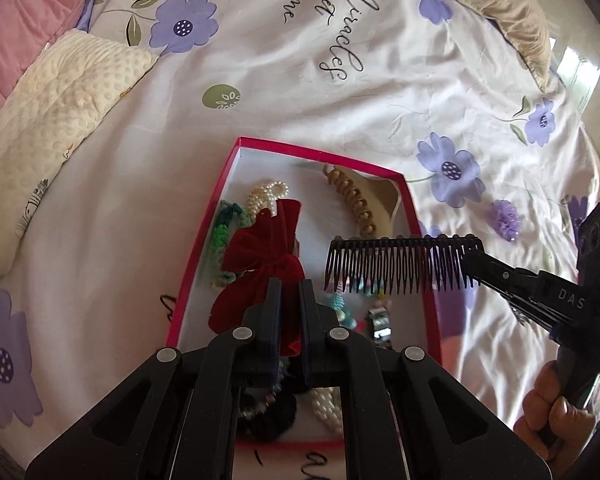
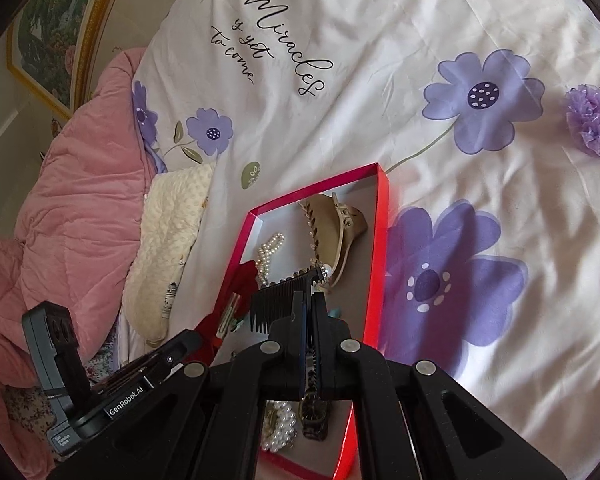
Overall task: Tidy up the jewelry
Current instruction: 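Carry the bow and comb into the red box and open both tools, then lift both open tools up and away from the box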
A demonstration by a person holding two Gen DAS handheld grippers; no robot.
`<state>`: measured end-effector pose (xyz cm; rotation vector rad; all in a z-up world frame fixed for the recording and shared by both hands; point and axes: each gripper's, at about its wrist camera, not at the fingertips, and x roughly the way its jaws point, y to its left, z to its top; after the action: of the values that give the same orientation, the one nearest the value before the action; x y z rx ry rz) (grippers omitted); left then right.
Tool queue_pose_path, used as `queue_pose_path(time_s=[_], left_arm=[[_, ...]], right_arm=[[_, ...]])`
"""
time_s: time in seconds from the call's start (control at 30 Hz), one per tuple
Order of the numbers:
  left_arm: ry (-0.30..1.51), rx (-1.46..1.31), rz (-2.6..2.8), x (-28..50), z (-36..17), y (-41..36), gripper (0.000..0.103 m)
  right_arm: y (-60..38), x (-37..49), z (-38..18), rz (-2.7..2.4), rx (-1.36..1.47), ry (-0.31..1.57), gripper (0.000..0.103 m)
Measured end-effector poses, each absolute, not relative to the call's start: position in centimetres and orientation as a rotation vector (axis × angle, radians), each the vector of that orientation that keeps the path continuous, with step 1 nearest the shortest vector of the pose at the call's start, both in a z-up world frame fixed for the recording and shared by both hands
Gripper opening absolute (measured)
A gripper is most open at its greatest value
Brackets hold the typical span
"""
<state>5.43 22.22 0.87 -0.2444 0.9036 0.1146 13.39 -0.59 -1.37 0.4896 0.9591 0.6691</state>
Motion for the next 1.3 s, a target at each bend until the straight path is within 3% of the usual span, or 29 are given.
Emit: queue_pose_path(time_s=[0.5, 0.83, 1.1, 1.13, 1.17, 1.3], left_arm=[[0.958, -0.266, 0.109, 6.1, -2.4, 22.8, 0.006], [0.962, -0.278, 0.114, 5.8, -2.7, 22.9, 0.007], [0.965, -0.290, 0.128, 5.6, -2.7, 23.0, 0.012], [0.967, -0.291, 0.130, 5.6, -2.7, 23.0, 0.017], [0.966, -0.291, 0.131, 5.5, -2.7, 23.0, 0.020], [0.969, -0.292, 0.130, 5.3, -2.8, 22.8, 0.023]], right_arm=[[2.9, 14.3, -4.5, 0.670, 0.415, 1.028, 0.003], [2.7, 14.3, -5.2, 0.663, 0.408, 1.057, 0.011], [2.4, 13.8, -5.2, 0.666, 0.412, 1.072, 0.024], [2.4, 13.8, -5.1, 0.668, 0.413, 1.074, 0.029], [2.3, 13.6, -4.9, 0.664, 0.411, 1.076, 0.040], [1.7, 13.1, -3.9, 0.653, 0.398, 1.048, 0.044]])
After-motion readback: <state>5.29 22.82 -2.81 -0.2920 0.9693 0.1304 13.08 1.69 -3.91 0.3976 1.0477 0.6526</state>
